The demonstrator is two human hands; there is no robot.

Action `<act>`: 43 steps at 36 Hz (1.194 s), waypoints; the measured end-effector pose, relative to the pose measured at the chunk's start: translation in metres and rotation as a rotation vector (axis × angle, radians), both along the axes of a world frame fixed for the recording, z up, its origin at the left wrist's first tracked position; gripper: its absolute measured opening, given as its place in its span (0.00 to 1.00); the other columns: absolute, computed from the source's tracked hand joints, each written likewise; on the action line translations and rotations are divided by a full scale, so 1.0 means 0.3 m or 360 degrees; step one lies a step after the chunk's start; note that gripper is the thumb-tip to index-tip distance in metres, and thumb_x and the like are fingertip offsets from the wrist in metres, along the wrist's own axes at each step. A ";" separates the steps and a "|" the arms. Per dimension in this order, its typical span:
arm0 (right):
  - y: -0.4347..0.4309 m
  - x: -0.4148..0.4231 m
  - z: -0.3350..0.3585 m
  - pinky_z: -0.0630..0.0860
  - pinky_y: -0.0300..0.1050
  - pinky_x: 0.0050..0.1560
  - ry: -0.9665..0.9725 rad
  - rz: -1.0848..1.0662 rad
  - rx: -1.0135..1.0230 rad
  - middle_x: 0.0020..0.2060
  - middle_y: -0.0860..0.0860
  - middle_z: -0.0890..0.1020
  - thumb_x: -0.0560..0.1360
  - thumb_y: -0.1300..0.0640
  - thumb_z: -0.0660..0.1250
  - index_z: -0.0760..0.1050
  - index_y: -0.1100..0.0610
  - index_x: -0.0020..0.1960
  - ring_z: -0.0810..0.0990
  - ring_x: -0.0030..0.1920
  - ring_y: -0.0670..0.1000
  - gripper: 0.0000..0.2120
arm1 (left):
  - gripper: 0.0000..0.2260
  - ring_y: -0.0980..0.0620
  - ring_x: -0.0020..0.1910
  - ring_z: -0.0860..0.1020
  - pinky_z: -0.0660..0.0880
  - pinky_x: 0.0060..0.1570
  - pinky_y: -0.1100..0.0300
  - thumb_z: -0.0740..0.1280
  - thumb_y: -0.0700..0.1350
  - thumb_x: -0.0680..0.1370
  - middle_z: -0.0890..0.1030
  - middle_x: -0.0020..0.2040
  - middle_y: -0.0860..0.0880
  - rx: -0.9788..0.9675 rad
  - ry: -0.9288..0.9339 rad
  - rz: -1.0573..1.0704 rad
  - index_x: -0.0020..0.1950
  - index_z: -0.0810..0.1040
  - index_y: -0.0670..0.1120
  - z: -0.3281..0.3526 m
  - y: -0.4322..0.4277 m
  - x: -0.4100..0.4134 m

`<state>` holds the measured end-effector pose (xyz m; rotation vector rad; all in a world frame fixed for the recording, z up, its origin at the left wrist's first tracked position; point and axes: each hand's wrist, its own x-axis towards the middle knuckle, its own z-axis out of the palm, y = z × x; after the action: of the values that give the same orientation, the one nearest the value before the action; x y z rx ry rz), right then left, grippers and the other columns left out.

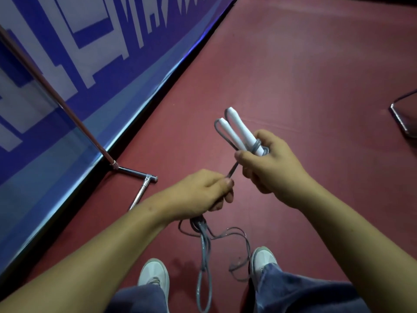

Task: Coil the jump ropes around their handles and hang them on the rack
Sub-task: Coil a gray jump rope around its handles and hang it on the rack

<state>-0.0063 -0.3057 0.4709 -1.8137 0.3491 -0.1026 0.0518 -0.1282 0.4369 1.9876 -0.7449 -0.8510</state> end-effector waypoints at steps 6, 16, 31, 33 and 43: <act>-0.058 0.024 -0.064 0.66 0.45 0.29 0.0058 -0.0226 -0.0394 0.33 0.55 0.75 0.77 0.54 0.70 0.61 0.54 0.42 0.68 0.30 0.53 0.16 | 0.11 0.54 0.28 0.71 0.72 0.35 0.57 0.60 0.42 0.84 0.76 0.28 0.54 0.0187 0.0018 -0.0090 0.47 0.80 0.48 0.007 0.006 0.007; -0.113 0.021 -0.049 0.71 0.48 0.32 0.0077 -0.0389 -0.0736 0.42 0.64 0.82 0.75 0.54 0.70 0.65 0.55 0.42 0.74 0.33 0.58 0.14 | 0.06 0.47 0.35 0.80 0.80 0.44 0.44 0.64 0.38 0.81 0.86 0.37 0.45 0.0327 0.0127 -0.0183 0.47 0.80 0.42 -0.092 0.092 0.044; 0.076 0.007 -0.032 0.62 0.41 0.24 0.0165 0.0179 -0.0033 0.29 0.58 0.74 0.77 0.59 0.71 0.68 0.61 0.48 0.66 0.24 0.51 0.12 | 0.30 0.58 0.72 0.72 0.68 0.73 0.48 0.72 0.48 0.68 0.77 0.70 0.61 -0.0048 0.0063 0.0104 0.67 0.72 0.70 -0.140 0.028 0.057; 0.079 0.008 -0.023 0.59 0.41 0.25 0.0171 0.0173 0.0147 0.28 0.57 0.72 0.77 0.60 0.70 0.69 0.65 0.52 0.64 0.24 0.51 0.11 | 0.21 0.57 0.63 0.78 0.74 0.67 0.51 0.72 0.44 0.73 0.82 0.61 0.58 -0.0150 0.0012 0.0118 0.61 0.78 0.65 -0.111 -0.010 0.038; -0.049 0.040 -0.046 0.59 0.41 0.26 0.0131 -0.0217 -0.0013 0.30 0.59 0.75 0.77 0.60 0.69 0.65 0.56 0.48 0.63 0.26 0.51 0.11 | 0.11 0.51 0.32 0.72 0.70 0.37 0.55 0.64 0.51 0.82 0.76 0.31 0.53 -0.0159 -0.0244 0.0264 0.44 0.79 0.47 -0.036 -0.068 0.013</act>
<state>0.0058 -0.3205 0.4572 -1.8047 0.5315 -0.1246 0.0558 -0.1485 0.4261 2.0092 -0.6835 -0.5585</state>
